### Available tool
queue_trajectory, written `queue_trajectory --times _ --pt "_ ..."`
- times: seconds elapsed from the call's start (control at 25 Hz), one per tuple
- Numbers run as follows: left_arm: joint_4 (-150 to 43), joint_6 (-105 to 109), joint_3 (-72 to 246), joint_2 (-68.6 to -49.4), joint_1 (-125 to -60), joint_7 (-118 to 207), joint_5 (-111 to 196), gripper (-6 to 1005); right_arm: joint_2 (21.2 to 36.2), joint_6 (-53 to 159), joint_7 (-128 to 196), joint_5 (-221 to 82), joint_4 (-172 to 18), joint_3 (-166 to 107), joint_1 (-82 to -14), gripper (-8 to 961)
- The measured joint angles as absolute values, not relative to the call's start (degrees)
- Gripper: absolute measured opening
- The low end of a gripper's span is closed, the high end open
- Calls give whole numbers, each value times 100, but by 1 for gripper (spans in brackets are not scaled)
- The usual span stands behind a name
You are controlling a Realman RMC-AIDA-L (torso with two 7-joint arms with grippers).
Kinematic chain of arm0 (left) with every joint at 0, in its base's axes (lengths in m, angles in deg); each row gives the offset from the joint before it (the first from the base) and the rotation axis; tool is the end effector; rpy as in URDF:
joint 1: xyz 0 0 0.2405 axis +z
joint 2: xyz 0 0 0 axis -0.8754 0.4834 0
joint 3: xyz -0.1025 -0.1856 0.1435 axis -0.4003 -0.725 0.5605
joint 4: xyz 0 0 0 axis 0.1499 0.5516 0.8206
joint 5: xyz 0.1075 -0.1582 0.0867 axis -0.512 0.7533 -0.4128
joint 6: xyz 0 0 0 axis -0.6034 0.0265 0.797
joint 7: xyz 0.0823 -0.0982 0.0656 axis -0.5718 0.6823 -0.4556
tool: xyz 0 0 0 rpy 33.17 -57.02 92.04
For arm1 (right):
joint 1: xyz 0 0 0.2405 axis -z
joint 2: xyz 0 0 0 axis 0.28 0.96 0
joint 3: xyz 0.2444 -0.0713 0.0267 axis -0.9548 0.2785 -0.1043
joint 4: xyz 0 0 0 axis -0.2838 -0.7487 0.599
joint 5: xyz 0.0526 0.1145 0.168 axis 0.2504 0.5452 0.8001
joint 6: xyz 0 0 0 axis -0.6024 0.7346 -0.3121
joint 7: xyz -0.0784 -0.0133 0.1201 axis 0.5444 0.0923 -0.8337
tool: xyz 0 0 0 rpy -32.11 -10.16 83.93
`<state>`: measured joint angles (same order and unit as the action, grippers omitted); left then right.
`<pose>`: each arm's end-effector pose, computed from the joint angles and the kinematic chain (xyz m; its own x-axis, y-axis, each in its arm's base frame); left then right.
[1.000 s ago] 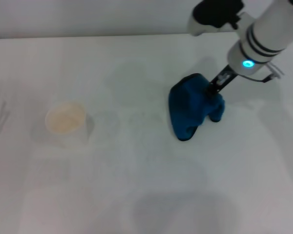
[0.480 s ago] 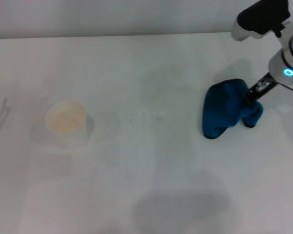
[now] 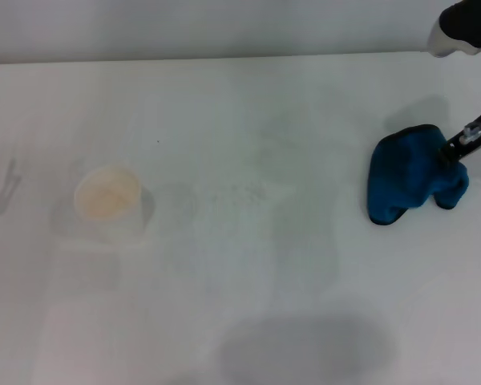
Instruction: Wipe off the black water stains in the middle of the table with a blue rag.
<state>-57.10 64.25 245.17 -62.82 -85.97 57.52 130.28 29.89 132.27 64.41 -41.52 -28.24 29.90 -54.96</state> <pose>-0.3613 0.3136 0.0057 0.7745 0.0036 0.6325 0.6257 -0.1508 -0.7653 0.2977 0.3975 0.0460 0.4607 -0.8841 0.0787 -0.5757 -0.3651 -0.7316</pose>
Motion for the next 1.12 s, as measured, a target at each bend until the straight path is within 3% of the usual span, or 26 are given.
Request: queue_trajectory --times 0.8,1.12 --pt "-5695 6428 24517 -6293 -8601 5739 13026 864 3055 13350 6580 -4116 -2668 2900 -5450 33" --pt "-5701 6427 24517 -6291 -8636 5737 13027 863 3071 13369 6616 -4102 -2612 2886 -5458 417"
